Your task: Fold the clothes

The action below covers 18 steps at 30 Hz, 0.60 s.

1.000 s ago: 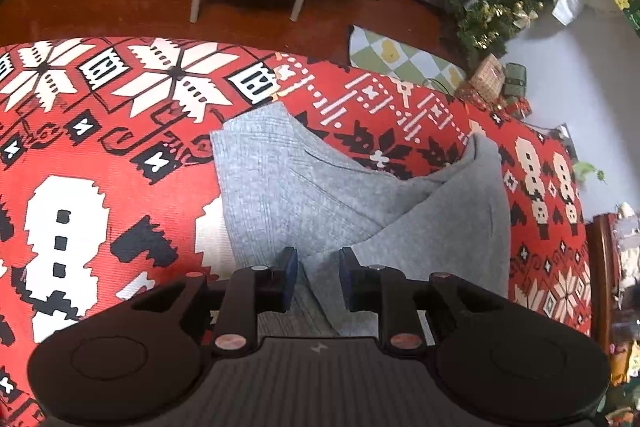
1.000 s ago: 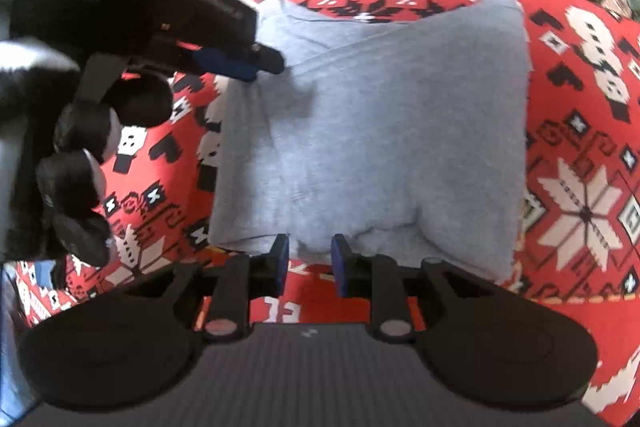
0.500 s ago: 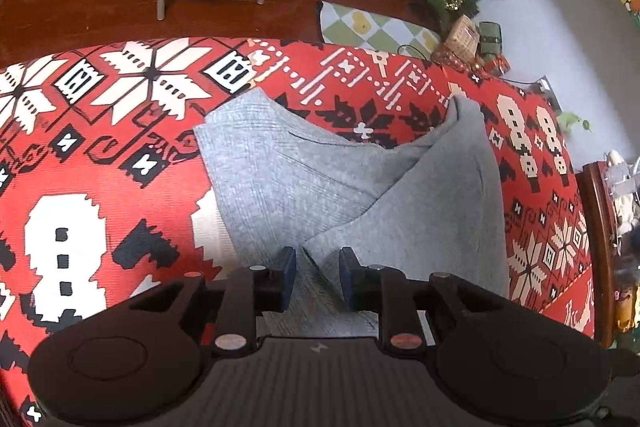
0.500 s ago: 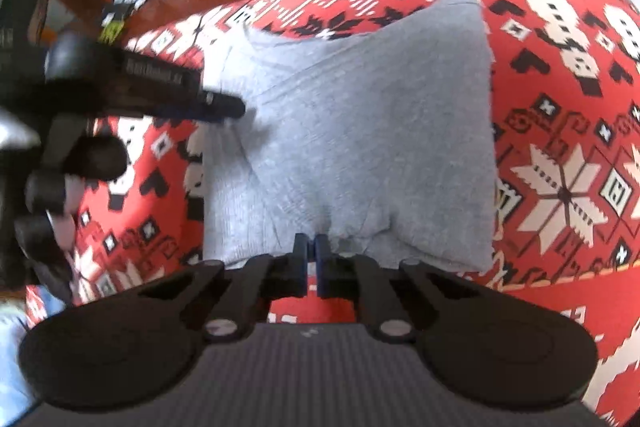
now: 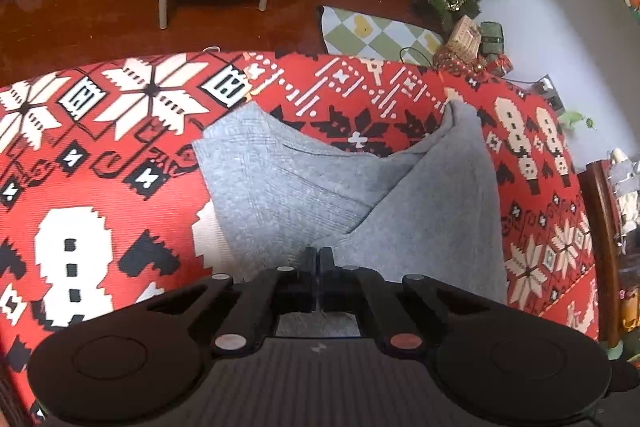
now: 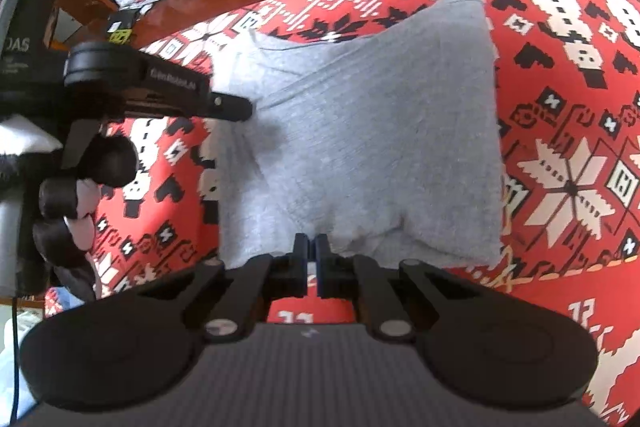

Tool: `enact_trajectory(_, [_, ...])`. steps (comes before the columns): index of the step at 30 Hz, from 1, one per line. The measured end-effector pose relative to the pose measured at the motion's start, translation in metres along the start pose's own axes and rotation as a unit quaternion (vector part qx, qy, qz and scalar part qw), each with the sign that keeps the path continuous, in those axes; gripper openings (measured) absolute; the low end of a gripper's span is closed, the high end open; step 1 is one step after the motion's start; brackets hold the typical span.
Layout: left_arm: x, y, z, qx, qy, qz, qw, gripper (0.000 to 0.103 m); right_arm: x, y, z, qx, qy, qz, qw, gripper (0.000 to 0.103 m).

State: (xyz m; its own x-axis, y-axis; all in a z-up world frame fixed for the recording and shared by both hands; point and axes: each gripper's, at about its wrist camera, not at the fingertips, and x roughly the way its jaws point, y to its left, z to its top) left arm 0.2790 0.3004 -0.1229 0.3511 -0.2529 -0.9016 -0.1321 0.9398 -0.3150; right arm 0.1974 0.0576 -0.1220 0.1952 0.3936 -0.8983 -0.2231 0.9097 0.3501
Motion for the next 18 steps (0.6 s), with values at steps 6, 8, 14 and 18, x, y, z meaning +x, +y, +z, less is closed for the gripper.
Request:
enact_trajectory(6, [-0.011,0.008,0.001,-0.003,-0.005,0.01,0.9999,0.001,0.0,0.012,-0.004,-0.011,0.005,0.018,1.0,0.002])
enact_trajectory(8, [-0.01,0.011,0.001,-0.001,-0.004,0.019,0.9998,0.001,0.004,0.014,-0.005,-0.014,0.007,0.02,1.0,0.002])
enact_trajectory(14, [0.009,0.016,0.0,0.011,0.006,0.054,0.9984,0.001,0.026,0.009,-0.006,0.014,0.015,0.018,1.0,0.0])
enact_trajectory(18, [0.015,0.018,0.0,0.004,0.008,0.058,0.9983,0.005,0.029,0.01,-0.006,0.012,0.021,0.015,1.0,0.003])
